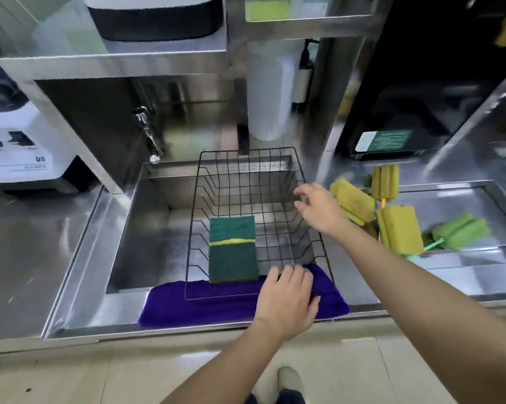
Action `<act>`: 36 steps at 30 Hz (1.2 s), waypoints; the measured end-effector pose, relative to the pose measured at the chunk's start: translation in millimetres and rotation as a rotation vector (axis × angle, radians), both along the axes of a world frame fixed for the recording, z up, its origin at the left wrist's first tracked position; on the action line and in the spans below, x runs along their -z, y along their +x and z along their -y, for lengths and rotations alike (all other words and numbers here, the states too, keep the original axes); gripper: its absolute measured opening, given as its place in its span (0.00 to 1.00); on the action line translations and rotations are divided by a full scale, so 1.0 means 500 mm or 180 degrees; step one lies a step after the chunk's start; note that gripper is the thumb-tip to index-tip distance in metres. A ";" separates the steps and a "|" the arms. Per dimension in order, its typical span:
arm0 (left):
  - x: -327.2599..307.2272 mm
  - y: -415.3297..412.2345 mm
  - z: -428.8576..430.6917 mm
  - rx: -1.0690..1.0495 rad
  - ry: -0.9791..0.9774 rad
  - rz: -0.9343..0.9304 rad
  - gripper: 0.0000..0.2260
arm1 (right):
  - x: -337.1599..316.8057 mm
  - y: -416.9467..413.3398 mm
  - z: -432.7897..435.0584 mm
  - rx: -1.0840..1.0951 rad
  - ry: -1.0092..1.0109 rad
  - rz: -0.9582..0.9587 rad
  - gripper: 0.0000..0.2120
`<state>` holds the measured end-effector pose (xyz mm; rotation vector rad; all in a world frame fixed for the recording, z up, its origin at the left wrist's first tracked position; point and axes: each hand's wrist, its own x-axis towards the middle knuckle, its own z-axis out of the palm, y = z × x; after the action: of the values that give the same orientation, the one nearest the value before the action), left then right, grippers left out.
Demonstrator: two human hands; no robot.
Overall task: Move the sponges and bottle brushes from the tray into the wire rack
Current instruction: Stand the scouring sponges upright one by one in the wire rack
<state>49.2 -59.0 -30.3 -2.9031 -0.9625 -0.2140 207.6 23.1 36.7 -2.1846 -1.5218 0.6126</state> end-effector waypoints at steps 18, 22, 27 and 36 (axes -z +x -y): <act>0.001 0.085 0.022 0.0002 -0.0007 0.0165 0.18 | 0.075 0.244 0.220 0.1347 -0.0736 0.0566 0.37; 0.000 0.083 0.021 -0.0028 -0.0021 0.0206 0.19 | 0.059 0.238 0.217 0.1394 -0.0522 0.0184 0.44; 0.001 0.076 0.022 -0.0025 0.0049 0.0167 0.18 | -0.006 0.235 0.184 0.1725 0.0117 -0.0321 0.33; 0.000 0.012 -0.030 -0.0407 0.0111 0.0168 0.19 | -0.070 0.135 0.072 0.1204 0.1115 -0.1446 0.35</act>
<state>55.2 -44.1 -30.2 -2.8050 -1.1360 -0.2972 275.2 -13.0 71.5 -1.8342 -0.8768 0.6070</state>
